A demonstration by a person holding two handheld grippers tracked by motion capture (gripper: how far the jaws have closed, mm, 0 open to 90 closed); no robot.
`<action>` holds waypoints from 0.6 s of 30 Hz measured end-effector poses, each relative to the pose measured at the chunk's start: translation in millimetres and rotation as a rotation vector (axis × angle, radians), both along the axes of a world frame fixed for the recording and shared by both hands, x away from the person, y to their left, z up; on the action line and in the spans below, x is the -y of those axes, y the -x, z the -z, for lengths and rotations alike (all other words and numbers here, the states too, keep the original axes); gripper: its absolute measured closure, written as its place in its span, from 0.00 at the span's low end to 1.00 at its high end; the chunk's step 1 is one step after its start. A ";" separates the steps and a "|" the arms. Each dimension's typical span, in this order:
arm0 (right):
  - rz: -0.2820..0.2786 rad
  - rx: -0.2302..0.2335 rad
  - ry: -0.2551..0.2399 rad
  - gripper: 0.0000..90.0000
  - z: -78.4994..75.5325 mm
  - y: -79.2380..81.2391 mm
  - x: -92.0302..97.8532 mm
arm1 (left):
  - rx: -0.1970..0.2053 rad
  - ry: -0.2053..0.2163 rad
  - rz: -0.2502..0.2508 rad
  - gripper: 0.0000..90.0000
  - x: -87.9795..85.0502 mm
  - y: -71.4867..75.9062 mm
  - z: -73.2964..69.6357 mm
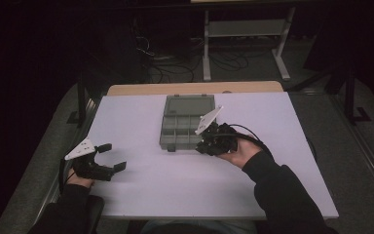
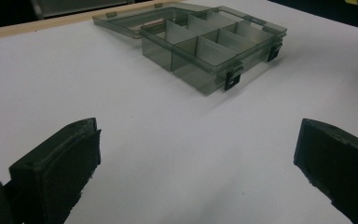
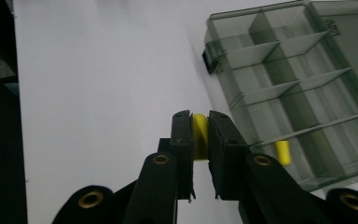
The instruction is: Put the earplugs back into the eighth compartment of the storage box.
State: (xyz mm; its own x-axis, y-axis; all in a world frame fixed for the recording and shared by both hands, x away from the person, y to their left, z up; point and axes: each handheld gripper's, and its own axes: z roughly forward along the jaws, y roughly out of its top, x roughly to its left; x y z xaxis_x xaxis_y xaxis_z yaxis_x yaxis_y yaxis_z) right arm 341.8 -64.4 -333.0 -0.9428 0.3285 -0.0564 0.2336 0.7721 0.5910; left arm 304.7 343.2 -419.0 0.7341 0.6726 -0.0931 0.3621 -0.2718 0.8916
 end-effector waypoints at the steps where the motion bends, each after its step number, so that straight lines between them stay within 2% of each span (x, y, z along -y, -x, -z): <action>1: 0.000 0.000 0.000 0.88 0.0 0.0 0.0 | 0.000 0.000 0.000 0.00 0.0 0.0 0.0; 8: 0.052 0.005 -0.010 0.88 -9.2 -18.4 7.7 | 0.000 0.001 0.000 0.00 0.2 0.1 0.0; 18: 0.125 -0.012 -0.007 0.88 -9.0 -42.1 15.7 | -0.002 -0.001 0.001 0.00 0.1 0.0 0.1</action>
